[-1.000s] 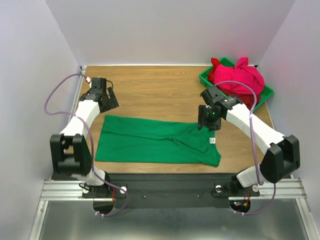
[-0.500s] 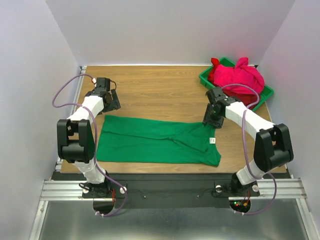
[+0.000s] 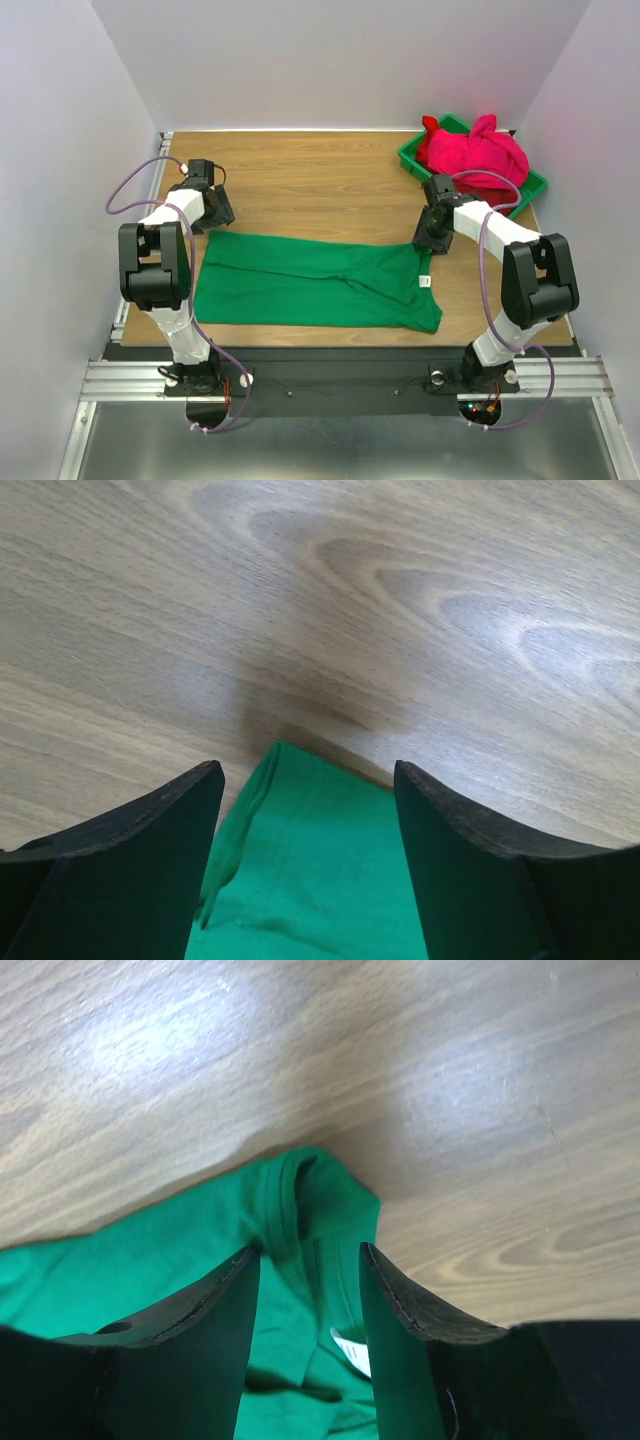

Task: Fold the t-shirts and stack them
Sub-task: Fold the tshirt

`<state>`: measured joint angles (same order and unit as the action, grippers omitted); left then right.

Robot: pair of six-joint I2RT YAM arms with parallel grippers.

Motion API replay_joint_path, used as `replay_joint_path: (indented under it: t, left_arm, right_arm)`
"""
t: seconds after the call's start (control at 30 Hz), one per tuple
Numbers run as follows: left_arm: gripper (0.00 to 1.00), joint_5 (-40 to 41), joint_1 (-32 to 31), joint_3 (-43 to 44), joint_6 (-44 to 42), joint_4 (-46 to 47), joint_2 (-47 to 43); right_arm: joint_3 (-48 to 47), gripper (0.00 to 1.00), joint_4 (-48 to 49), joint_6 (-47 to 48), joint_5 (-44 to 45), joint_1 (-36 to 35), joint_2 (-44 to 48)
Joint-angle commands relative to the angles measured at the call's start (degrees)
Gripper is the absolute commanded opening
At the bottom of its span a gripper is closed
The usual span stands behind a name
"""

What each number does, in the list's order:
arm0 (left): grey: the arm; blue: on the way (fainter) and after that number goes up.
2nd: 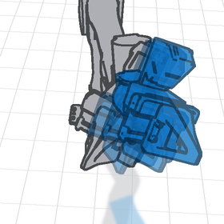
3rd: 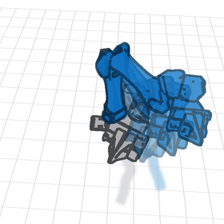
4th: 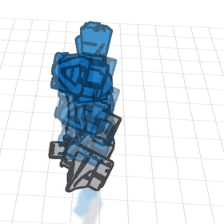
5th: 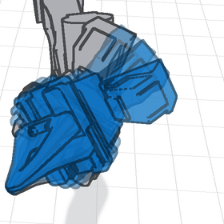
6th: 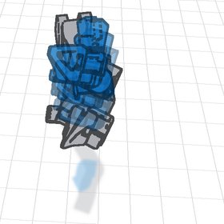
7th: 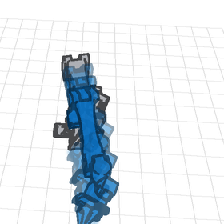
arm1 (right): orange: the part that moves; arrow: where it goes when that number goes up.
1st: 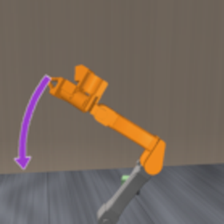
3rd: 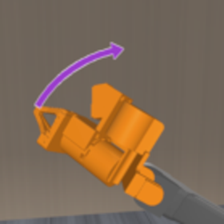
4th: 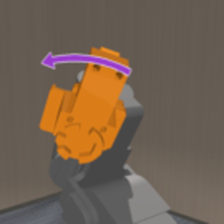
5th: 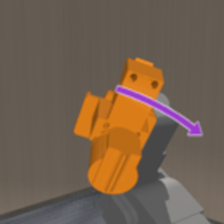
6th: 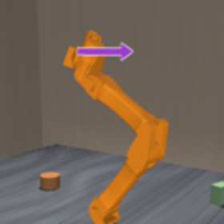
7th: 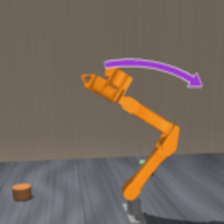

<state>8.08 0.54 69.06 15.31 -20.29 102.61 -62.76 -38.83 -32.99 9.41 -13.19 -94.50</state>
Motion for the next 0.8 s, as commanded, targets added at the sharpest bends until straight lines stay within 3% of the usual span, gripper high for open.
replay_joint_path:
  t: [0.0, 0.3, 0.37, 0.4, 0.43, 0.47, 0.5, 0.63, 0.77]
  left_arm:
    - [0.77, -0.87, 0.52, 2.40, -0.11, 0.69, 0.66]
    - [0.64, -4.03, 1.05, 1.87, 0.24, 0.96, 2.42]
    - [0.57, -4.38, 1.05, 1.70, 0.51, 1.13, 2.51]
    - [0.49, -4.47, 1.05, 1.61, 0.60, 1.31, 2.34]
    - [0.44, -4.56, 1.05, 1.43, 0.60, 1.48, 2.42]
    - [0.32, -4.82, 1.05, 1.52, 0.42, 1.49, 2.60]
    - [0.26, -4.82, 1.13, 1.61, 0.42, 1.49, 2.68]
    - [0.04, -5.53, 1.22, 3.71, 0.07, 1.14, 4.44]
    - [0.00, -6.23, 1.31, 6.96, -0.19, 0.70, 6.46]
  right_arm:
    - [-0.34, 0.50, 4.02, 0.65, -0.44, 0.89, -1.12]
    - [-0.78, 0.47, 7.36, 0.12, -2.99, 1.24, -5.07]
    - [-1.22, 0.37, 7.36, -0.05, -2.91, 1.32, -5.34]
    - [-1.48, 0.30, 7.28, -0.31, -2.64, 1.24, -5.35]
    - [-1.66, 0.13, 7.28, -0.67, -2.21, 1.32, -5.43]
    - [-1.75, 0.08, 7.28, -0.84, -1.51, 1.50, -5.35]
    - [-1.84, 0.04, 7.19, -0.93, -1.24, 1.59, -5.43]
    - [-2.45, 0.00, 7.19, -1.02, -1.06, 2.73, -6.05]
    - [-4.55, 0.00, 7.19, -0.85, -1.24, 4.14, -7.36]
